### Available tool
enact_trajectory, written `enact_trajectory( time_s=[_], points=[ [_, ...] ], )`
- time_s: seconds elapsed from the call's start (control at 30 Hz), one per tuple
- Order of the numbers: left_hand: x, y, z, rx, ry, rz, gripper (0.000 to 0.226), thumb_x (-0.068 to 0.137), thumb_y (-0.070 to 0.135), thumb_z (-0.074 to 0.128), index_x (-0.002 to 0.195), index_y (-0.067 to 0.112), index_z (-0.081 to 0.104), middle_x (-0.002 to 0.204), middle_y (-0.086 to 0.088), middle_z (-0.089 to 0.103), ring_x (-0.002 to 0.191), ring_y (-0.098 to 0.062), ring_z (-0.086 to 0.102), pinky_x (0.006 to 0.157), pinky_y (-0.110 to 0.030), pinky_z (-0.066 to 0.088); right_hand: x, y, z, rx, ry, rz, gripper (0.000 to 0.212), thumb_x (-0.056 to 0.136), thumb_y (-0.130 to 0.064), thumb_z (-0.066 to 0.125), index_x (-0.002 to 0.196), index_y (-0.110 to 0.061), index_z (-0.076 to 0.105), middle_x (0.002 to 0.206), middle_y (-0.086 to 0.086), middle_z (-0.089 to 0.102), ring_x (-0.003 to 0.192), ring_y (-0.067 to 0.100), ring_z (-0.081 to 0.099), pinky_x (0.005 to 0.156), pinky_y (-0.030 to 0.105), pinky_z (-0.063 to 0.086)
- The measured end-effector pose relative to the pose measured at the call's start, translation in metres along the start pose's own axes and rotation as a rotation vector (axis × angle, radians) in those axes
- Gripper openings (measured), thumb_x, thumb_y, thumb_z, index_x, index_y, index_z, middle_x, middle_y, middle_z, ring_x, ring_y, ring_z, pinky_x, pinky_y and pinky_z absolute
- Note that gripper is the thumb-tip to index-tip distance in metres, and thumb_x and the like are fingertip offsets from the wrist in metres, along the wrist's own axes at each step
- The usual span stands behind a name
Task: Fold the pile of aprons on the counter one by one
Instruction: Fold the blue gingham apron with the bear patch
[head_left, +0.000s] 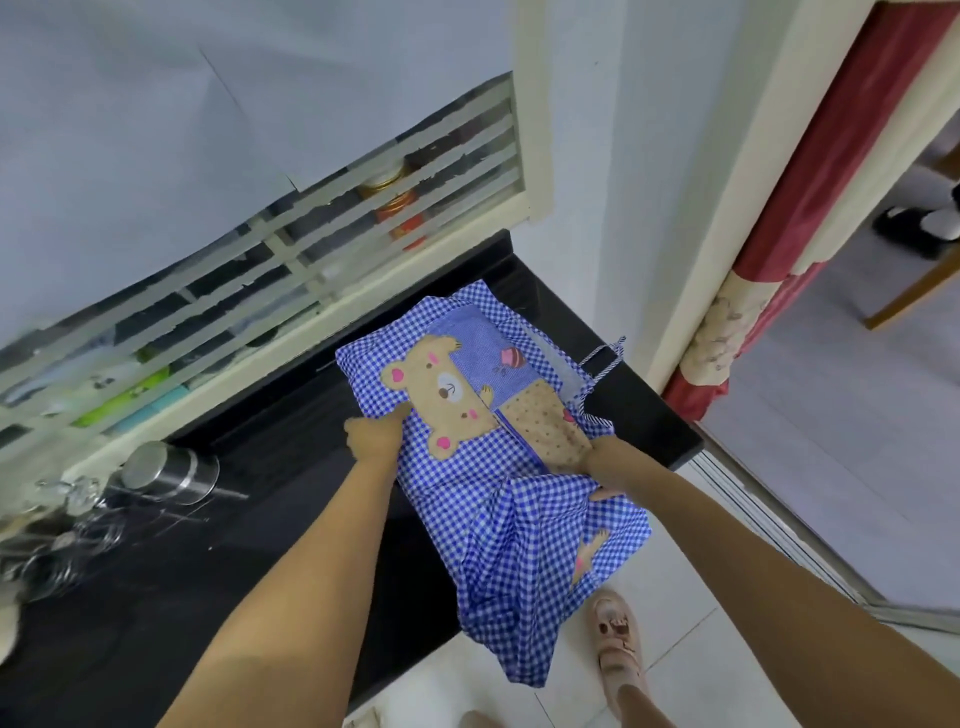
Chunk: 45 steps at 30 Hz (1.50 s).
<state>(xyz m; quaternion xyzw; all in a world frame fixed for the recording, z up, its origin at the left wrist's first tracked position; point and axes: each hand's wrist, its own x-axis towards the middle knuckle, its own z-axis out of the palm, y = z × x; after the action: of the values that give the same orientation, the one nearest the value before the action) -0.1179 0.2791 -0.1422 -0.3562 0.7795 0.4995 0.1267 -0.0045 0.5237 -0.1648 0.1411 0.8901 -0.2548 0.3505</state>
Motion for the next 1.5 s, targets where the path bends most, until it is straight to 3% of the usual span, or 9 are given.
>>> enact_trajectory(
  time_s=[0.1, 0.23, 0.4, 0.5, 0.63, 0.87, 1.03, 1.23, 1.5],
  points=[
    [0.002, -0.002, -0.005, -0.270, -0.160, -0.065, 0.034, 0.084, 0.015, 0.074, 0.111, 0.001, 0.059, 0.096, -0.008, 0.063, 0.080, -0.021, 0.061, 0.076, -0.035, 0.050, 0.000, -0.004, -0.010, 0.062, -0.050, 0.027, 0.041, 0.099, -0.037, 0.044, 0.108, 0.002, 0.054, 0.086, 0.014, 0.057, 0.088, 0.022, 0.042, 0.100, 0.031, 0.032],
    [0.005, -0.017, -0.017, -0.445, -0.011, -0.022, 0.019, 0.090, 0.010, 0.066, 0.107, 0.005, 0.064, 0.106, -0.009, 0.066, 0.086, -0.021, 0.063, 0.077, -0.037, 0.055, -0.004, -0.017, -0.024, 0.412, -0.127, 0.101, 0.032, 0.100, -0.019, 0.046, 0.124, 0.001, 0.051, 0.096, 0.014, 0.064, 0.079, 0.015, 0.062, 0.080, 0.028, 0.049],
    [-0.003, -0.069, -0.056, -0.543, 0.293, -0.058, 0.030, 0.093, 0.016, 0.062, 0.120, 0.004, 0.061, 0.118, -0.008, 0.064, 0.103, -0.025, 0.063, 0.093, -0.041, 0.052, 0.002, -0.060, -0.043, 0.057, -0.476, 0.078, 0.037, 0.100, -0.023, 0.046, 0.129, 0.000, 0.048, 0.119, 0.012, 0.065, 0.103, 0.021, 0.064, 0.089, 0.033, 0.053],
    [-0.012, -0.092, -0.076, -0.658, 0.421, -0.152, 0.029, 0.094, 0.020, 0.061, 0.119, 0.005, 0.061, 0.118, -0.008, 0.064, 0.097, -0.023, 0.063, 0.088, -0.039, 0.053, 0.005, -0.094, -0.040, -0.278, -0.606, 0.106, 0.028, 0.102, -0.021, 0.038, 0.098, -0.002, 0.058, 0.121, 0.006, 0.065, 0.115, 0.015, 0.060, 0.090, 0.027, 0.050],
    [-0.026, -0.112, -0.093, -0.783, 0.442, -0.263, 0.037, 0.091, 0.022, 0.065, 0.122, 0.002, 0.060, 0.119, -0.010, 0.064, 0.101, -0.026, 0.064, 0.086, -0.040, 0.054, 0.019, -0.121, -0.062, -0.496, -0.095, -0.130, 0.020, 0.093, -0.011, 0.053, 0.077, -0.002, 0.062, 0.065, 0.003, 0.066, 0.065, 0.008, 0.068, 0.067, 0.028, 0.052],
    [-0.064, -0.118, -0.064, -1.128, 0.272, -0.467, 0.032, 0.095, 0.016, 0.059, 0.123, 0.002, 0.055, 0.110, -0.008, 0.063, 0.076, -0.020, 0.060, 0.092, -0.044, 0.051, 0.034, -0.109, -0.088, 0.045, 0.586, -0.350, 0.032, 0.093, -0.013, 0.054, 0.123, -0.003, 0.052, 0.121, 0.020, 0.058, 0.108, 0.034, 0.053, 0.090, 0.039, 0.041],
    [-0.079, -0.103, -0.034, -1.169, 0.124, -0.447, 0.038, 0.097, 0.026, 0.055, 0.131, 0.008, 0.050, 0.124, -0.009, 0.059, 0.114, -0.029, 0.058, 0.097, -0.045, 0.048, -0.031, -0.061, -0.013, 0.121, 0.920, -0.521, 0.043, 0.079, -0.024, 0.076, 0.112, -0.004, 0.055, 0.113, 0.013, 0.051, 0.104, 0.021, 0.041, 0.091, 0.029, 0.034],
    [-0.103, -0.097, -0.008, -1.153, -0.121, -0.537, 0.035, 0.098, 0.012, 0.051, 0.133, 0.005, 0.048, 0.133, -0.014, 0.051, 0.116, -0.028, 0.053, 0.102, -0.042, 0.044, -0.052, -0.010, 0.061, 0.320, 0.836, -0.214, 0.054, 0.075, -0.022, 0.080, 0.118, -0.006, 0.051, 0.120, 0.009, 0.047, 0.108, 0.024, 0.050, 0.093, 0.039, 0.048],
    [-0.116, -0.077, -0.007, -1.279, -0.158, -0.515, 0.022, 0.094, -0.003, 0.047, 0.114, 0.002, 0.054, 0.093, -0.014, 0.062, 0.080, -0.024, 0.062, 0.075, -0.040, 0.059, -0.019, -0.013, 0.016, 0.135, 0.814, -0.129, 0.046, 0.088, -0.015, 0.061, 0.132, -0.010, 0.048, 0.134, 0.012, 0.045, 0.115, 0.032, 0.050, 0.095, 0.043, 0.046]
  ],
)
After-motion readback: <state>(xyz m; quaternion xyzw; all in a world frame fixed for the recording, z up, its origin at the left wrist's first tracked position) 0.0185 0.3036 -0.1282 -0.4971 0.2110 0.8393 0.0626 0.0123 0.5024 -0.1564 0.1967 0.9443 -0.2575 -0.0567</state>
